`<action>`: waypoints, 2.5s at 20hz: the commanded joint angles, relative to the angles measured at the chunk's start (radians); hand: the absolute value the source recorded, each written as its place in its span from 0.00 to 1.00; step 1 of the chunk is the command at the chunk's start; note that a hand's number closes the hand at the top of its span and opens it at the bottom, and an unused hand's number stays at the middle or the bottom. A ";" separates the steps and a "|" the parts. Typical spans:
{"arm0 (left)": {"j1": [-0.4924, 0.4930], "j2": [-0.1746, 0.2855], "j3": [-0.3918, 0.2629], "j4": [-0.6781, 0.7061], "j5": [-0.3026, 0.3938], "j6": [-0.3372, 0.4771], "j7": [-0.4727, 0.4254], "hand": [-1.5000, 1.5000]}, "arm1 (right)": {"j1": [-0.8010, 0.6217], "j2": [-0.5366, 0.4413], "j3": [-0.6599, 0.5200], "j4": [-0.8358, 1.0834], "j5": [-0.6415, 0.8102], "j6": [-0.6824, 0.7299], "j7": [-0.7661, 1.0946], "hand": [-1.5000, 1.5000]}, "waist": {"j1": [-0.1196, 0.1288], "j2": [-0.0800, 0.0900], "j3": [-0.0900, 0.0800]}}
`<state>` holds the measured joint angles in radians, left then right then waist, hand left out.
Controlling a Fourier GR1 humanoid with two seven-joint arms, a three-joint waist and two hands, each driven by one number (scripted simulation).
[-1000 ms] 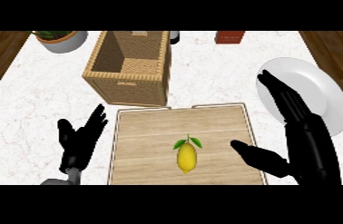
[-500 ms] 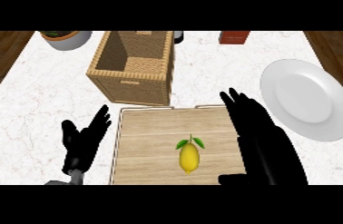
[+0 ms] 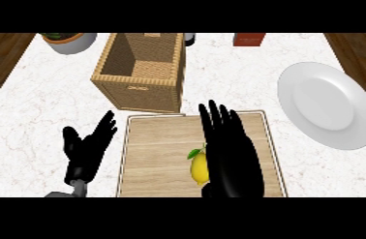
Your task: Pick the lemon from the tray and place it in the plate
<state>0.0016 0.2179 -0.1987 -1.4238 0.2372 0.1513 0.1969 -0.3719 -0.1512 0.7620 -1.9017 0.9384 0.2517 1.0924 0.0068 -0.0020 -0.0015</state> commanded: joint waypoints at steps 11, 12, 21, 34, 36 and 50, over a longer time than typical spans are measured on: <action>0.017 -0.016 0.025 0.021 -0.016 -0.032 -0.026 0.50 | 0.082 0.150 0.096 0.270 0.077 -0.094 0.108 0.00 | -0.002 0.002 0.001; -0.002 -0.005 0.046 0.010 -0.010 -0.035 0.000 0.50 | 0.055 0.150 0.069 0.230 0.055 -0.048 0.129 0.00 | -0.003 0.002 0.001; -0.023 -0.051 0.029 0.044 -0.061 0.005 0.003 0.50 | 0.049 0.150 0.053 0.321 0.144 -0.021 0.137 0.00 | -0.005 0.002 0.001; -0.018 -0.038 0.081 0.041 -0.045 -0.069 -0.015 0.50 | 0.055 0.151 0.039 0.492 0.086 -0.084 0.057 0.00 | -0.003 0.002 0.001; -0.036 -0.072 0.069 0.028 -0.057 -0.028 0.020 0.50 | 0.062 0.151 0.003 0.515 0.075 0.007 -0.035 1.00 | -0.005 0.002 0.001; 0.000 -0.087 0.042 0.005 -0.083 -0.061 -0.001 0.50 | -0.129 0.151 -0.189 0.659 0.075 -0.254 0.099 1.00 | 0.023 0.017 0.002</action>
<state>0.0227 0.1479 -0.1452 -1.4413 0.1584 0.0960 0.2109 -0.4264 -0.0004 0.6946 -1.3194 1.0389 0.1344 1.0521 0.0179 -0.0011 -0.0004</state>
